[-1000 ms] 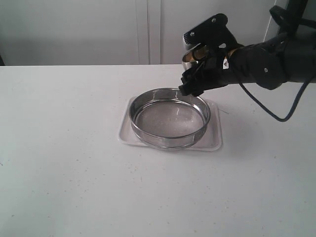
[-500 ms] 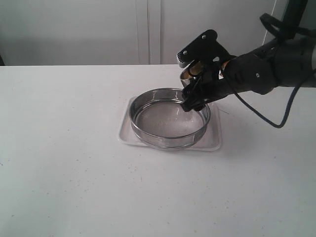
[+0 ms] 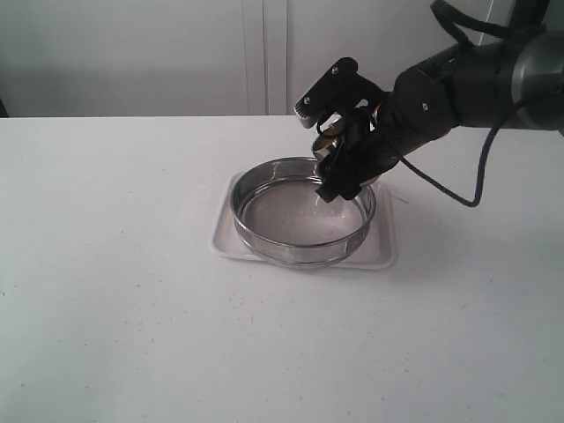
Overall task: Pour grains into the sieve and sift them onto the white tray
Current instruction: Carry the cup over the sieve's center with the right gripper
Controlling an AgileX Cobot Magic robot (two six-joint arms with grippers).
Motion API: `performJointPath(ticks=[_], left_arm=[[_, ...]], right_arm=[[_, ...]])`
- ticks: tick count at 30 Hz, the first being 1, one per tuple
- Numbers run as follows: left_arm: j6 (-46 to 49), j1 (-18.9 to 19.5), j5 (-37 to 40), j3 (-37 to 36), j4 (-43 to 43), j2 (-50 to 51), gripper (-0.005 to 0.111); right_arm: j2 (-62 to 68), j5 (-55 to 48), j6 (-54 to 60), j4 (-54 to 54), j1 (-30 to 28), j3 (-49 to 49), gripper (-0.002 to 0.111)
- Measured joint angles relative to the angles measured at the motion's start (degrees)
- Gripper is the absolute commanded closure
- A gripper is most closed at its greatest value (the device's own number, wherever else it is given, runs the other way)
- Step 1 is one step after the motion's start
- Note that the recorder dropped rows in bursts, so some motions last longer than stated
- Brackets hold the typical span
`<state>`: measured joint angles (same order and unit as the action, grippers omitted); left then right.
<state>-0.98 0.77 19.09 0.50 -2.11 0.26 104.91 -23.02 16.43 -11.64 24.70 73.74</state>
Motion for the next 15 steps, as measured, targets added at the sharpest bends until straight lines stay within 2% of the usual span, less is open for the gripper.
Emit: performJointPath(ticks=[8,15], left_arm=[[0.00,0.00,0.00,0.00,0.00,0.00,0.107],[0.00,0.00,0.00,0.00,0.00,0.00,0.107]], right_arm=[[2.78,-3.82,4.77,-0.10,0.39,4.54,0.108],[6.20,-11.11,9.35,-0.59,0.52,11.29,0.108]])
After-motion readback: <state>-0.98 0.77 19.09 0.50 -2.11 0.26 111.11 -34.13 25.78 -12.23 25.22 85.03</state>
